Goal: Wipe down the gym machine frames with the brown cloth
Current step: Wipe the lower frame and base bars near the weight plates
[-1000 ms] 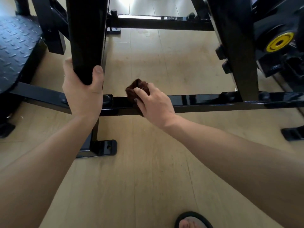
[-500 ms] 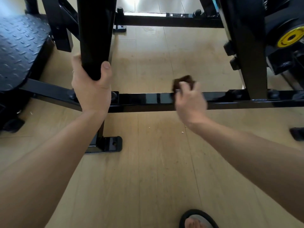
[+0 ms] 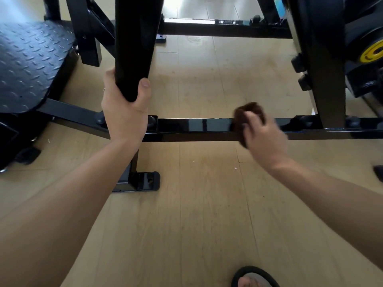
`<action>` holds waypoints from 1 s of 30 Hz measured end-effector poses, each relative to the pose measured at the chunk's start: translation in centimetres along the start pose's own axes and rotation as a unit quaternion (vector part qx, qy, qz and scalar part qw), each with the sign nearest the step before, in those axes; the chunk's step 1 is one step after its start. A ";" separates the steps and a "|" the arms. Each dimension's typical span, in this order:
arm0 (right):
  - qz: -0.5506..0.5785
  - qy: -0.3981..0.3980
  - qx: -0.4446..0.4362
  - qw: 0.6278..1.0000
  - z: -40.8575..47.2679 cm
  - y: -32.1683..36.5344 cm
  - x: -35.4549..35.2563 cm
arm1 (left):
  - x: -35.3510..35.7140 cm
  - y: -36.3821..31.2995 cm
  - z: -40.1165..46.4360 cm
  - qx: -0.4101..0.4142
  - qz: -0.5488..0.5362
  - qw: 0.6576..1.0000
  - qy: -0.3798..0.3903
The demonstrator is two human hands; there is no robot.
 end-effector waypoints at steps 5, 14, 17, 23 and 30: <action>-0.073 -0.033 0.246 0.966 -0.8 -7.1 -1.8 | 0.1 -0.2 -0.2 0.000 -0.005 1.000 -0.008; 0.091 0.065 -0.030 0.993 2.8 15.3 5.1 | -0.1 -0.2 -0.2 -0.008 0.007 1.000 -0.002; 0.102 0.079 -0.083 0.988 3.1 19.1 6.0 | -0.1 -0.6 -0.2 0.005 0.020 1.000 0.016; 0.077 0.061 -0.129 0.987 3.1 9.9 3.4 | -0.2 -0.3 0.1 0.008 0.010 0.999 0.052; 0.016 0.006 0.146 0.989 2.9 -0.8 1.6 | 0.2 0.0 -0.1 -0.005 -0.002 1.000 0.018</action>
Point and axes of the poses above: each hand's wrist, its own z-axis towards the middle knuckle, its own x-axis out of the palm, y = z × x, the point moved 7 cm from there along z, towards the middle knuckle, and after that the axes turned 2 degrees about -y, right-handed, at the moved point
